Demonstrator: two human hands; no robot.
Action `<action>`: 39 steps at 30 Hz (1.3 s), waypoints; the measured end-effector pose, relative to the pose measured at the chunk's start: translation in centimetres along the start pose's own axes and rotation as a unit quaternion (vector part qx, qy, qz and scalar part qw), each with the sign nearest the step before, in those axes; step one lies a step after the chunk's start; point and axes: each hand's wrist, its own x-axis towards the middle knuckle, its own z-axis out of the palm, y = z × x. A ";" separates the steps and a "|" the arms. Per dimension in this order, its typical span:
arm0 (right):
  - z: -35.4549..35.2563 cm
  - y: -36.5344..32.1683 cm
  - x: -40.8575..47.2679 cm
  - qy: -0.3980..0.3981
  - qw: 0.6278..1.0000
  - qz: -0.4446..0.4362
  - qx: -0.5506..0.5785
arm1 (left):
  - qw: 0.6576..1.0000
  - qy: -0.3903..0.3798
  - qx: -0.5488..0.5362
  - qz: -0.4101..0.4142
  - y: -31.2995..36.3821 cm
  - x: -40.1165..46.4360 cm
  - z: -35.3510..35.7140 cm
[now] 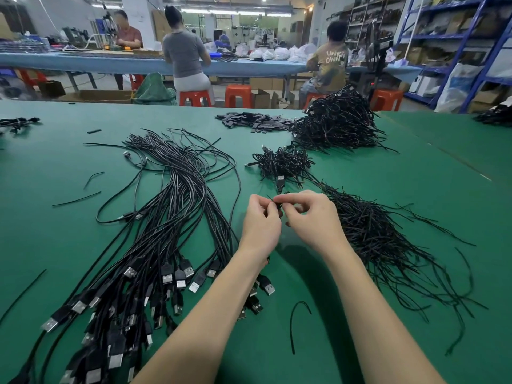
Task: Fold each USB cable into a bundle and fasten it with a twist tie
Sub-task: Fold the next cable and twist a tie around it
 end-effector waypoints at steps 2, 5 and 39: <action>0.2 -0.1 -0.1 0.024 1.000 0.003 0.005 | 1.000 -0.002 0.021 0.003 0.1 0.0 0.0; 0.3 -0.1 -0.3 0.044 0.999 0.008 -0.001 | 0.999 -0.012 0.046 0.009 0.1 -0.2 0.0; -7.3 2.4 0.7 -0.243 0.946 0.087 0.198 | 0.900 -0.436 0.014 0.016 4.1 -0.8 -4.2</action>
